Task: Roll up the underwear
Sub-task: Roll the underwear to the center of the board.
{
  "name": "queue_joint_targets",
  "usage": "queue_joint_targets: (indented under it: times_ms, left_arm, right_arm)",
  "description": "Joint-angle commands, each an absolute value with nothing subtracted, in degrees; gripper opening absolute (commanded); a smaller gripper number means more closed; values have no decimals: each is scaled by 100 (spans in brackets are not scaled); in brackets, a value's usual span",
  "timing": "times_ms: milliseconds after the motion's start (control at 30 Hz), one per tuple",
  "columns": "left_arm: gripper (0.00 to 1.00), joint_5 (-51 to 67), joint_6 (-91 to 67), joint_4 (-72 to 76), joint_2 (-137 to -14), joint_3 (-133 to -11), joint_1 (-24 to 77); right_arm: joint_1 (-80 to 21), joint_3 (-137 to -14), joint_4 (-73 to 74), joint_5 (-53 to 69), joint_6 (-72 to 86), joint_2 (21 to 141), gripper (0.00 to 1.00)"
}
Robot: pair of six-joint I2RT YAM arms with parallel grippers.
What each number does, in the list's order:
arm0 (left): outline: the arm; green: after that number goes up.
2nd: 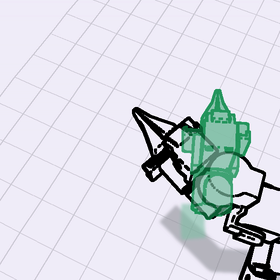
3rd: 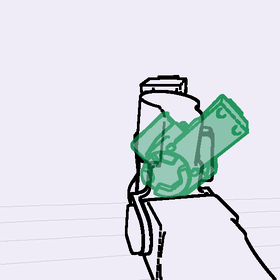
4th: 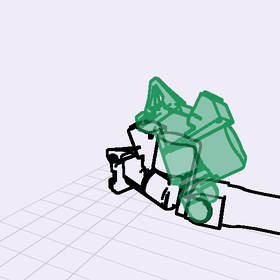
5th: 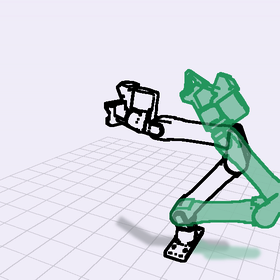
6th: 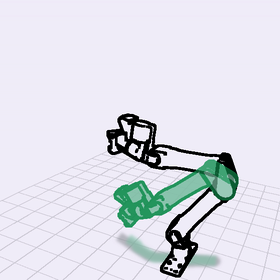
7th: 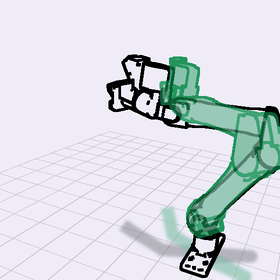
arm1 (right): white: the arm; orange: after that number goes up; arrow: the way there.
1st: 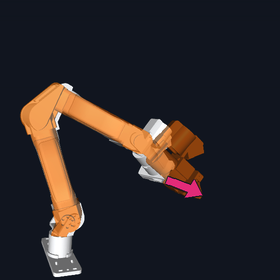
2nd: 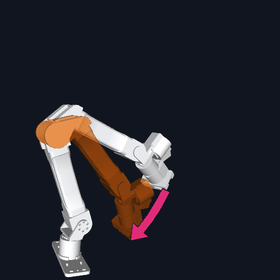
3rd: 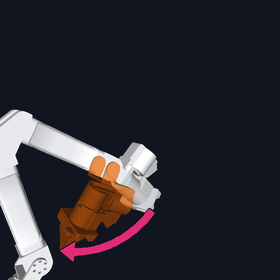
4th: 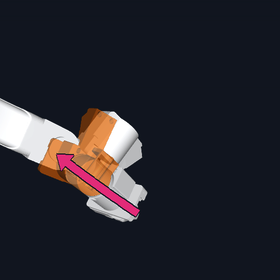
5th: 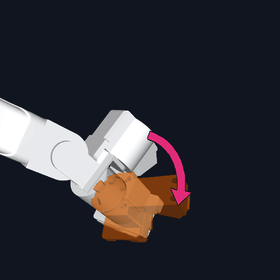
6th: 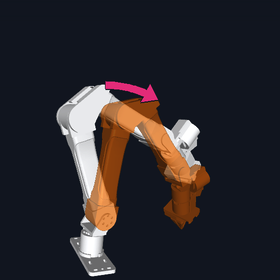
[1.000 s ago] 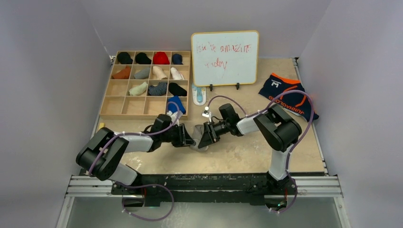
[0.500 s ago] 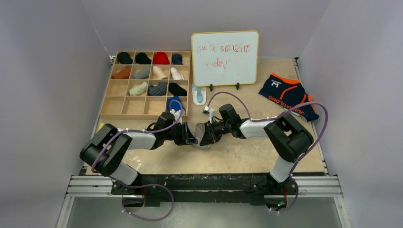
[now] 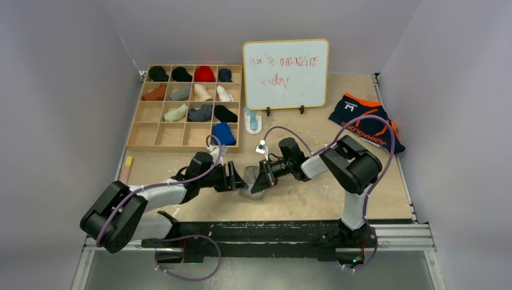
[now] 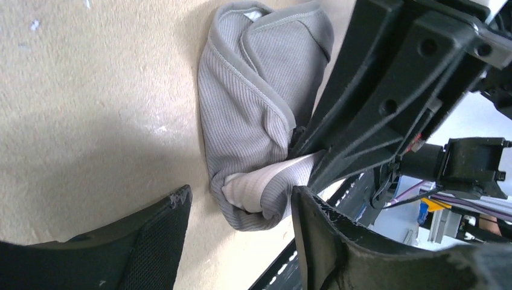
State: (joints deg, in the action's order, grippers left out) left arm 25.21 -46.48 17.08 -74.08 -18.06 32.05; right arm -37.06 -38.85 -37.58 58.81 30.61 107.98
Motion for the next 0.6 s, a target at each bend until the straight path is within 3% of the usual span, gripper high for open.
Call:
queue_joint_targets:
  times_ms: [0,233,367,567]
  left_arm:
    - [61,2552,-4573,1810,-7202,-1510,3221]
    - [61,3103,-4595,2617,-7869,-1414,3225]
    - [59,2870,-4621,2309,-8133,-1532,3222]
    - [39,2402,-4769,1722,-8840,-1836,3223]
  right_arm:
    - [-3554,-3813,-4493,6372,3706,11069,0]
    - [-3329,-3880,-4297,6278,3754,11511,5]
    - [-3274,-3843,-4377,6289,3806,11684,7]
    - [-3272,-3795,-4261,6151,3740,11662,20]
